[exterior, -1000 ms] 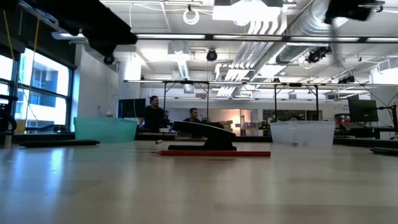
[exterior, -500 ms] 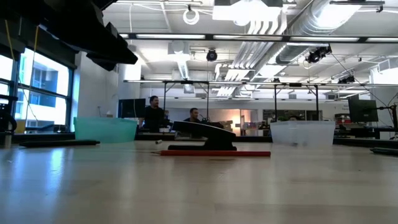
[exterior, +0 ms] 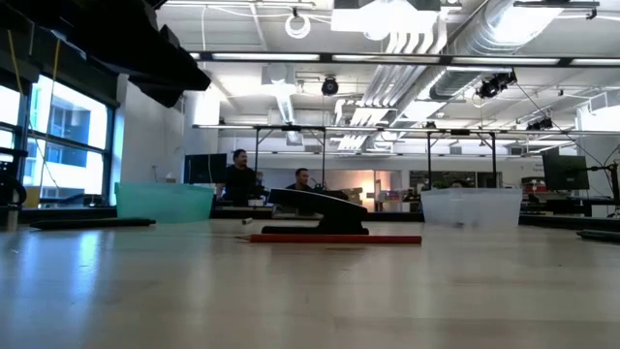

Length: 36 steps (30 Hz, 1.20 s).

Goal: Sort crayons/erasers/pens/pencils in bins
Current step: Put the gray crayon into the red bin, then put the black pen into the transparent bin

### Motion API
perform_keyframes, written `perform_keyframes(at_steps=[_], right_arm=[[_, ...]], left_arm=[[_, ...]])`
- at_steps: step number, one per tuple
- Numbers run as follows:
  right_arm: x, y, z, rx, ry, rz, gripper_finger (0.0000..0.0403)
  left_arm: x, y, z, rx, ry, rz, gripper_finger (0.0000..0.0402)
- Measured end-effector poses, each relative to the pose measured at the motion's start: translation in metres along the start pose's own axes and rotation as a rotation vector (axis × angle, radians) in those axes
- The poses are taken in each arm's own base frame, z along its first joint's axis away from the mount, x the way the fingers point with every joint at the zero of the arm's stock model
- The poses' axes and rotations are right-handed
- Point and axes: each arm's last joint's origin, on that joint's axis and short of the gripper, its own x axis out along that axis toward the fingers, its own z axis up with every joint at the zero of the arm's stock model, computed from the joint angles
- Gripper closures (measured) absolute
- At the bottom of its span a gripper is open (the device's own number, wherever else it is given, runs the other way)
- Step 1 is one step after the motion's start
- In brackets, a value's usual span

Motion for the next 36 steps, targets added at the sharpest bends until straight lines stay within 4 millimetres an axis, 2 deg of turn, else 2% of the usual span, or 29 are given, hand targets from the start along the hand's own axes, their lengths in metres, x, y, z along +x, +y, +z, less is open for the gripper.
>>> perform_keyframes(at_steps=[9, 12, 17, 21, 24, 27, 31, 33, 36], right_arm=[[0.031, 0.018, -0.003, 0.003, 0.132, -0.073, 0.0394], [0.037, 0.019, -0.002, -0.015, 0.139, -0.099, 0.037], [0.035, 0.018, -0.002, -0.013, 0.137, -0.11, 0.0306], [0.018, 0.016, -0.004, -0.022, 0.136, -0.131, 0.0273], [-0.002, 0.018, -0.007, -0.066, 0.113, -0.139, 0.0273], [-0.03, 0.024, -0.007, -0.173, -0.026, -0.048, 0.0295], [-0.064, 0.027, -0.001, -0.312, -0.357, 0.085, 0.0358], [-0.071, 0.027, 0.005, -0.383, -0.491, 0.105, 0.039], [-0.07, 0.03, 0.02, -0.493, -0.631, 0.1, 0.039]], left_arm=[[-0.004, -0.011, -0.002, 0.012, 0.0, -0.035, 0.0392], [-0.004, -0.013, -0.003, 0.008, 0.0, -0.042, 0.0392], [-0.004, -0.013, -0.003, -0.026, -0.009, -0.012, 0.0393], [-0.004, -0.012, -0.003, 0.004, -0.005, -0.001, 0.0398], [-0.007, -0.012, -0.007, 0.022, 0.05, -0.038, 0.0401], [-0.012, -0.012, -0.013, -0.015, 0.131, -0.059, 0.0401], [-0.022, -0.018, -0.024, -0.054, 0.242, -0.085, 0.0401], [-0.027, -0.023, -0.03, -0.053, 0.293, -0.095, 0.0401], [-0.033, -0.032, -0.036, -0.057, 0.332, -0.115, 0.0401]])
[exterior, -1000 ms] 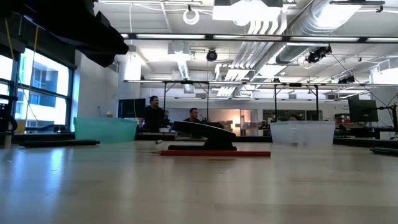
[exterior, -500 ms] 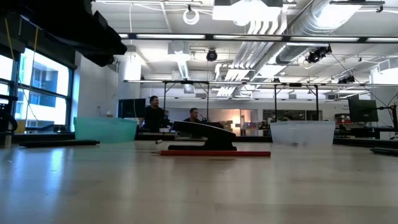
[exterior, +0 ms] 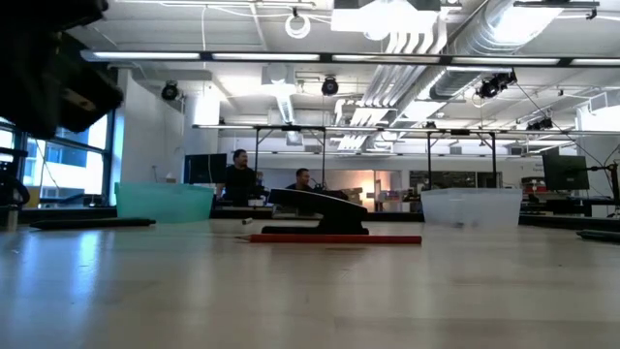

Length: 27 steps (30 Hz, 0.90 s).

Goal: Sort crayons/erasers/pens/pencils in bins
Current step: Put the black pen into the transparent bin

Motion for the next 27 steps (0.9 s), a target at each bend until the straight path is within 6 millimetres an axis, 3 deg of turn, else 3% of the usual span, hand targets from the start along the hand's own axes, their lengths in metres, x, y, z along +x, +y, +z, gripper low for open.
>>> perform_keyframes(at_steps=[6, 11, 19, 23, 27], right_arm=[[0.059, -0.012, 0.025, -0.165, -0.142, 0.125, 0.04], [0.105, -0.033, 0.046, -0.203, -0.277, 0.281, 0.0402], [0.13, -0.054, 0.048, -0.258, -0.385, 0.228, 0.0402], [0.144, -0.058, 0.039, -0.245, -0.349, 0.138, 0.0397], [0.166, -0.061, 0.035, -0.244, -0.274, 0.083, 0.0366]], left_arm=[[-0.006, -0.013, -0.015, -0.041, 0.08, -0.005, 0.0401], [-0.022, -0.024, -0.013, -0.187, 0.219, 0.098, 0.0401], [-0.044, -0.043, -0.012, -0.422, 0.364, 0.197, 0.039], [-0.049, -0.051, -0.018, -0.47, 0.372, 0.19, 0.0363], [-0.052, -0.056, -0.023, -0.493, 0.367, 0.189, 0.0336]])
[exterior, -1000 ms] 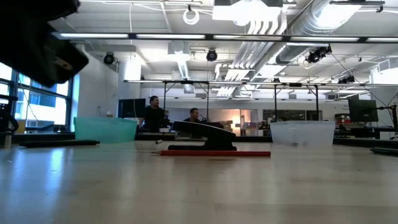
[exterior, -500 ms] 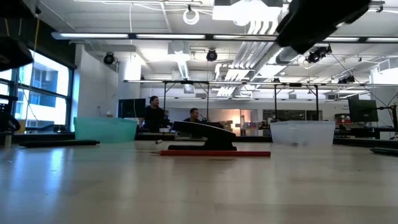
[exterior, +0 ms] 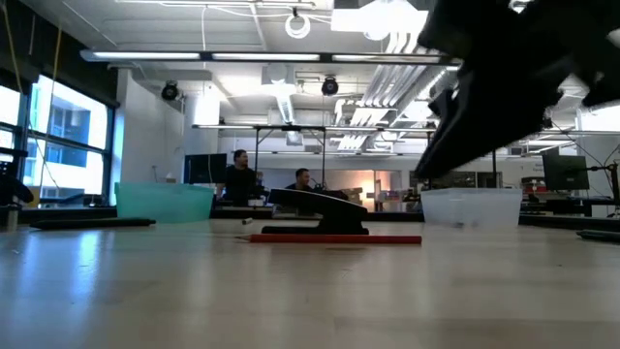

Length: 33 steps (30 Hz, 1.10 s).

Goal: Sort crayons/erasers/pens/pencils in bins
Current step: Put the black pen into the transparent bin

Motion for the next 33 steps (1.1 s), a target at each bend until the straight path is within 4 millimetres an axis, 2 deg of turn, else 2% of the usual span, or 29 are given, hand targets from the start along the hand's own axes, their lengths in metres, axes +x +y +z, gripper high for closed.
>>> perform_keyframes(at_steps=[6, 10, 16, 22, 28, 33], right_arm=[[0.026, -0.022, -0.008, 0.028, 0.088, -0.091, 0.0292], [0.037, -0.037, -0.01, 0.034, 0.129, -0.116, 0.0272], [0.05, -0.049, -0.015, 0.062, 0.187, -0.1, 0.0275], [0.053, -0.05, -0.017, 0.068, 0.2, -0.081, 0.0319], [0.053, -0.05, -0.016, 0.074, 0.196, -0.073, 0.0348], [0.053, -0.05, -0.016, 0.07, 0.197, -0.075, 0.0331]], left_arm=[[-0.001, -0.001, -0.005, 0.019, -0.001, -0.006, 0.0322], [-0.001, -0.001, -0.005, 0.058, -0.014, -0.005, 0.0328], [-0.001, -0.001, -0.004, 0.08, -0.033, -0.004, 0.0347], [-0.001, 0.0, -0.001, 0.087, -0.071, 0.017, 0.0364], [0.006, 0.025, 0.027, 0.063, -0.113, 0.232, 0.0384], [0.017, 0.05, 0.055, 0.085, -0.04, 0.335, 0.0377]])
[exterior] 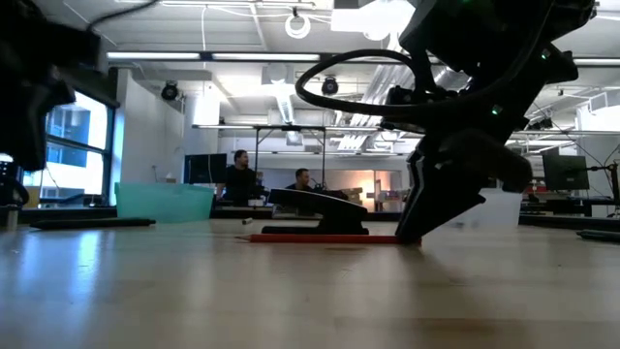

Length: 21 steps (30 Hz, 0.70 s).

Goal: Sort crayons/erasers/pens/pencils in bins
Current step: Put the black pen into the transparent bin

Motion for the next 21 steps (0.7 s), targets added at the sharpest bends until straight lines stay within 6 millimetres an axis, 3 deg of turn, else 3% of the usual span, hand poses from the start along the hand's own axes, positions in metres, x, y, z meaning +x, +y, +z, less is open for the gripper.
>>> perform_keyframes(at_steps=[7, 13, 17, 21], right_arm=[[0.0, -0.001, 0.0, 0.001, -0.001, -0.011, 0.028], [0.0, -0.001, 0.0, 0.0, -0.001, -0.012, 0.0268], [0.001, -0.001, 0.0, -0.016, -0.003, -0.01, 0.0267], [0.001, 0.0, 0.001, -0.014, -0.013, -0.004, 0.0267]], left_arm=[[0.034, 0.04, 0.023, -0.03, 0.106, 0.106, 0.03], [0.058, 0.074, 0.03, -0.1, 0.199, 0.134, 0.0235], [0.068, 0.086, 0.037, -0.163, 0.228, 0.025, 0.0218], [0.072, 0.096, 0.041, -0.215, 0.214, 0.021, 0.0219]])
